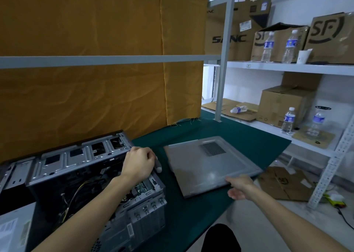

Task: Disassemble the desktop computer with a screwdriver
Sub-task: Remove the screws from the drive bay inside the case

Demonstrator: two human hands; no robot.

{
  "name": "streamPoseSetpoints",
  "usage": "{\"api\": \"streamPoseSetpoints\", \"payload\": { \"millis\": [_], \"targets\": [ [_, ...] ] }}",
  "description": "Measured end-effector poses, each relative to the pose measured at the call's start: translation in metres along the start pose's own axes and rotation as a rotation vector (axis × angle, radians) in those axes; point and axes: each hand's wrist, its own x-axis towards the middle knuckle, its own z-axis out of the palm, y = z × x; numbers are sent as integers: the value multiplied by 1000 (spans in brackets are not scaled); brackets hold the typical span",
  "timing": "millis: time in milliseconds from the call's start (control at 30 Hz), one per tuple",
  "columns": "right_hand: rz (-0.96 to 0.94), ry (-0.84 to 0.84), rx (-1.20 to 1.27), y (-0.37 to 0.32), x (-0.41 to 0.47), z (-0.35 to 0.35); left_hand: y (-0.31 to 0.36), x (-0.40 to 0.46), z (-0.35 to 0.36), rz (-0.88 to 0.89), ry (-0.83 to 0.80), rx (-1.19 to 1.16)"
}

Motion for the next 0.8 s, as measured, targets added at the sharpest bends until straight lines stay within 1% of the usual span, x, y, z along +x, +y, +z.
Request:
{"api": "streamPoseSetpoints", "payload": {
  "millis": [100, 133, 233, 367, 433, 533, 600, 700, 733, 800],
  "targets": [
    [-115, 84, -372, -10, -7, -2, 0, 1, -2, 26, 13, 20],
    [-166, 87, -486, -18, -12, 2, 0, 2, -2, 52, 10, 37],
    [-350, 48, -647, -46, -20, 31, -5, 10, -7, 142, -17, 52],
    [-573, 1, -730, -77, -12, 99, -30, 28, -14, 214, -45, 6],
    [-606, -44, -768, -87, -4, 134, -41, 33, -8, 219, -33, 34],
    [-650, -142, -843, -90, 9, 174, -52, 31, -1, 194, 17, -30],
    [-708, -166, -920, -85, 15, 186, -60, 31, -2, 176, 33, -76],
    [-723, -217, -941, -82, 22, 188, -63, 30, -7, 162, 44, -107],
    [-742, -211, -960, -84, 21, 188, -62, 30, -7, 162, 45, -97],
    [-804, -134, -968, -96, 17, 195, -58, 31, -6, 169, 50, -73]
  ]
}}
